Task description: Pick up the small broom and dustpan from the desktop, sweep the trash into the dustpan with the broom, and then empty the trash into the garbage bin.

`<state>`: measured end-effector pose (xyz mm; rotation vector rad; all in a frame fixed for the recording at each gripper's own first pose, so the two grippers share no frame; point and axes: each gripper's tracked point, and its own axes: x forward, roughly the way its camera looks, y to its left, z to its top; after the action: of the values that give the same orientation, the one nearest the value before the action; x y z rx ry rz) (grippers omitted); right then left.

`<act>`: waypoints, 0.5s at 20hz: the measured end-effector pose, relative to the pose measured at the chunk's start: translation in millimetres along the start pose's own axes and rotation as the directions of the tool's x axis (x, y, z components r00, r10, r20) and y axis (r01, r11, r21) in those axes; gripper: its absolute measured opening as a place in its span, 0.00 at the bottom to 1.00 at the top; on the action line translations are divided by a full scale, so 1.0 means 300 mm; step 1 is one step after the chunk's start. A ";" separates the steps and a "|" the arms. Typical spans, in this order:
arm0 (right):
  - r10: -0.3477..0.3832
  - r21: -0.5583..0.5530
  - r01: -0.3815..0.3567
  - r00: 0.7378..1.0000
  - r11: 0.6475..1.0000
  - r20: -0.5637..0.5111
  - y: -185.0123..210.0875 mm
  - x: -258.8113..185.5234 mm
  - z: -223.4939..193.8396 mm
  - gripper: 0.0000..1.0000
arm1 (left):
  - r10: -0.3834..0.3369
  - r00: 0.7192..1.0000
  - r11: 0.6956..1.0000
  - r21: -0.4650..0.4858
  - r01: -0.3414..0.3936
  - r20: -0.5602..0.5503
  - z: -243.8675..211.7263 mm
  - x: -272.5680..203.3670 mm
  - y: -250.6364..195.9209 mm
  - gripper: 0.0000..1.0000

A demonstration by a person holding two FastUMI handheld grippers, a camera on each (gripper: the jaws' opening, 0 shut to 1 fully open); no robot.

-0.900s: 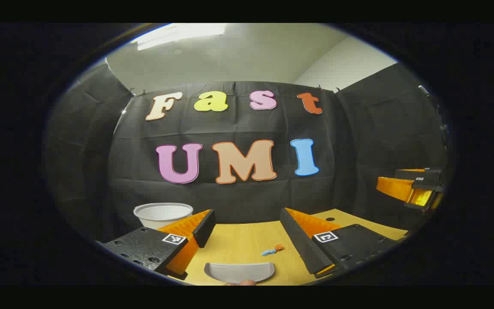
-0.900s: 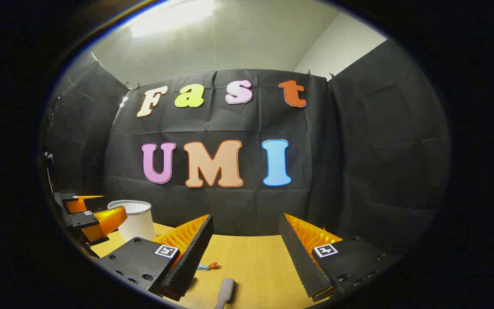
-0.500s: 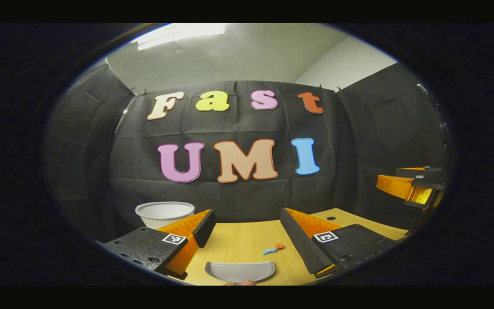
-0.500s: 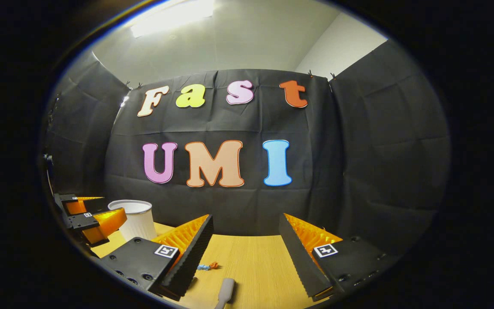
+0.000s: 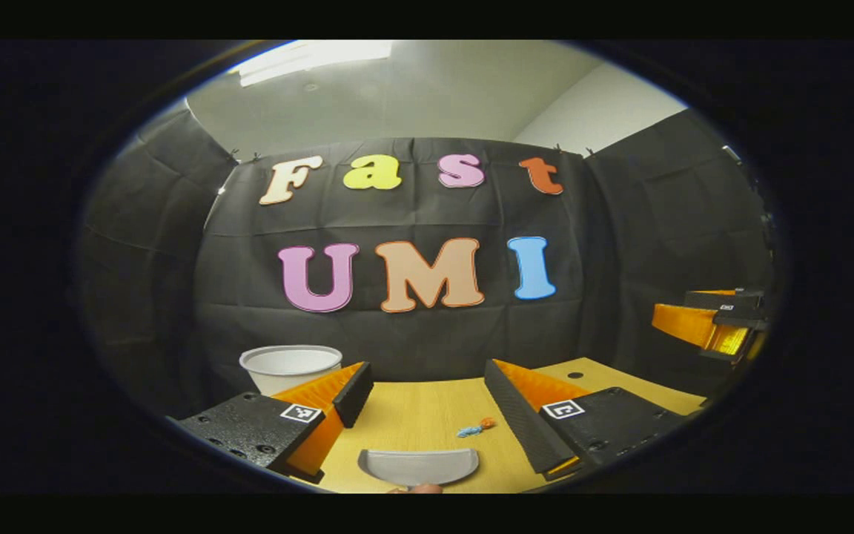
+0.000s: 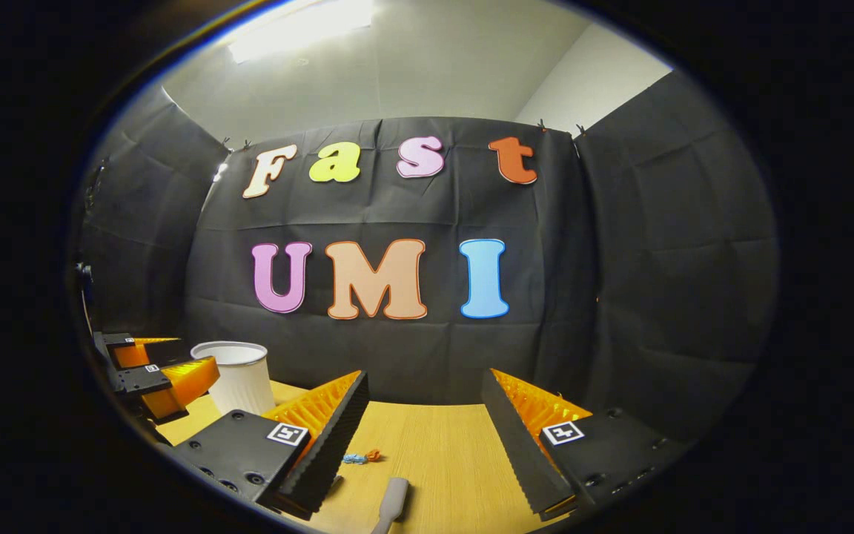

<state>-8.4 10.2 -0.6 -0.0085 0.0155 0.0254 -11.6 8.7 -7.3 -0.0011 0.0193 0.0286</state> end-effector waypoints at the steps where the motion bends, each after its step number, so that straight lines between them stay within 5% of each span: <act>1: 0.001 0.001 -0.001 1.000 1.000 -0.002 0.004 0.000 -0.001 0.98 | 0.001 1.000 1.000 0.001 -0.001 -0.001 -0.002 -0.002 0.001 0.92; 10: 0.006 0.004 -0.006 1.000 1.000 -0.005 0.005 -0.001 0.010 0.98 | -0.001 1.000 1.000 0.004 0.001 -0.003 0.005 0.002 0.002 0.96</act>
<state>-8.8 11.8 2.4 -0.0043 0.0207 0.0314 -11.0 9.2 -5.9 0.0030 0.0227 0.0280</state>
